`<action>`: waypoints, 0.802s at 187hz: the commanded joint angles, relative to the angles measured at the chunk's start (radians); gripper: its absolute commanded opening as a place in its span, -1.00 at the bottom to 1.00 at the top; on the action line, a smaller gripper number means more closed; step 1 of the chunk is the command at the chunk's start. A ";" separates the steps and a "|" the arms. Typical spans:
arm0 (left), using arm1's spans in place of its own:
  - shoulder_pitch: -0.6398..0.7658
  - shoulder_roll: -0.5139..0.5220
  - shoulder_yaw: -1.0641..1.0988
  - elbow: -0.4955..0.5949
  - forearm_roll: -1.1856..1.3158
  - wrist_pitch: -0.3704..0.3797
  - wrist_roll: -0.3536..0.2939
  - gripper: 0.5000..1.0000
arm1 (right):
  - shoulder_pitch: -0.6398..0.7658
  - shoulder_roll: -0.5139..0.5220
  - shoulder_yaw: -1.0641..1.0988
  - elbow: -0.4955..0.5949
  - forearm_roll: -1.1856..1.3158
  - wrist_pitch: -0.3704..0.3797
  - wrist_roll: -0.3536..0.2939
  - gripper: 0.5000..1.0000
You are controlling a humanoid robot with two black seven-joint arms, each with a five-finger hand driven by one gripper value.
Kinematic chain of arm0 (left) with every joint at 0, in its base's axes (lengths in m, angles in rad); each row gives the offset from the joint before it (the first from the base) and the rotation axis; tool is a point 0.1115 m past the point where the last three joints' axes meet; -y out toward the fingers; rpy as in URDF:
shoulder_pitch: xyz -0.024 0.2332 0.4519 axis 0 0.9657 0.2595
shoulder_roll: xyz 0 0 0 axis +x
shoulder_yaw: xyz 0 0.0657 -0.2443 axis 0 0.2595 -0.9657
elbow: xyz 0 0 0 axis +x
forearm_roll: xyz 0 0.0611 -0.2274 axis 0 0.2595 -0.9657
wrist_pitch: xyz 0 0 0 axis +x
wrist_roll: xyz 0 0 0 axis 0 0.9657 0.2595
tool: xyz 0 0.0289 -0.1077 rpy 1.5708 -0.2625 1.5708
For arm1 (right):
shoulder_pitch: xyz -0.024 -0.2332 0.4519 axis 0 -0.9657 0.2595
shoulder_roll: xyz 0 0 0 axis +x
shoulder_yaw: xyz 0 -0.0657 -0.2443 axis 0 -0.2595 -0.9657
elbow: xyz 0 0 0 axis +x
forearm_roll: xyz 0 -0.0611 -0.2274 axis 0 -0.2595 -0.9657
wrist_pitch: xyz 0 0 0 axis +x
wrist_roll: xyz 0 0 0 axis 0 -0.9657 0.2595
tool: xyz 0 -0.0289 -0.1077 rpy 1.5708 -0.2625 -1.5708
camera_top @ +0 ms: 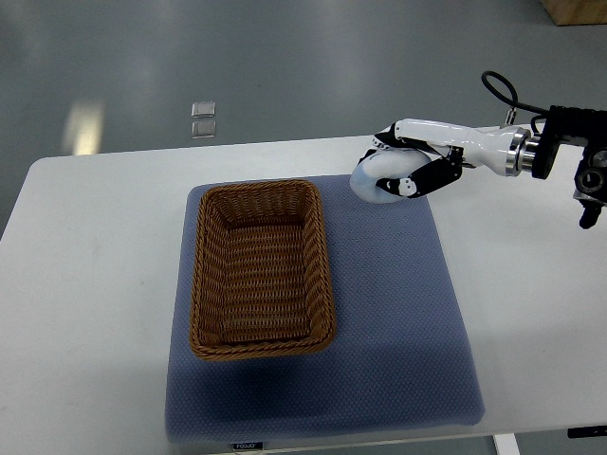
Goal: Place blue toy in brown basket
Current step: 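Carry the toy over the wicker basket and lower it inside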
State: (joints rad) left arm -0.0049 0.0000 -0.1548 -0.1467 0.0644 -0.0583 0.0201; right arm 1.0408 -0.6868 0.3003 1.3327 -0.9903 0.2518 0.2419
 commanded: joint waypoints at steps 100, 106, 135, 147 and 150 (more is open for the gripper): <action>0.000 0.000 0.000 -0.011 0.000 -0.002 0.000 1.00 | 0.130 0.521 -0.207 -0.317 0.038 -0.022 0.011 -0.87; 0.000 0.000 0.000 -0.011 0.000 -0.002 0.000 1.00 | 0.125 0.543 -0.208 -0.336 0.033 -0.029 0.013 -0.87; 0.000 0.000 0.001 -0.011 0.000 -0.002 0.000 1.00 | 0.107 0.613 -0.237 -0.408 0.021 -0.068 0.017 -0.84; 0.000 0.000 0.000 -0.011 0.000 -0.002 0.000 1.00 | 0.097 0.622 -0.265 -0.431 0.021 -0.083 0.019 -0.83; 0.000 0.000 0.000 -0.011 0.000 -0.002 0.000 1.00 | 0.096 0.627 -0.271 -0.438 0.019 -0.089 0.019 -0.82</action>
State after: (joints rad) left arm -0.0048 0.0000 -0.1548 -0.1581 0.0644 -0.0599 0.0201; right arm 1.1503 -0.0816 0.0655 0.9336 -0.9678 0.1878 0.2581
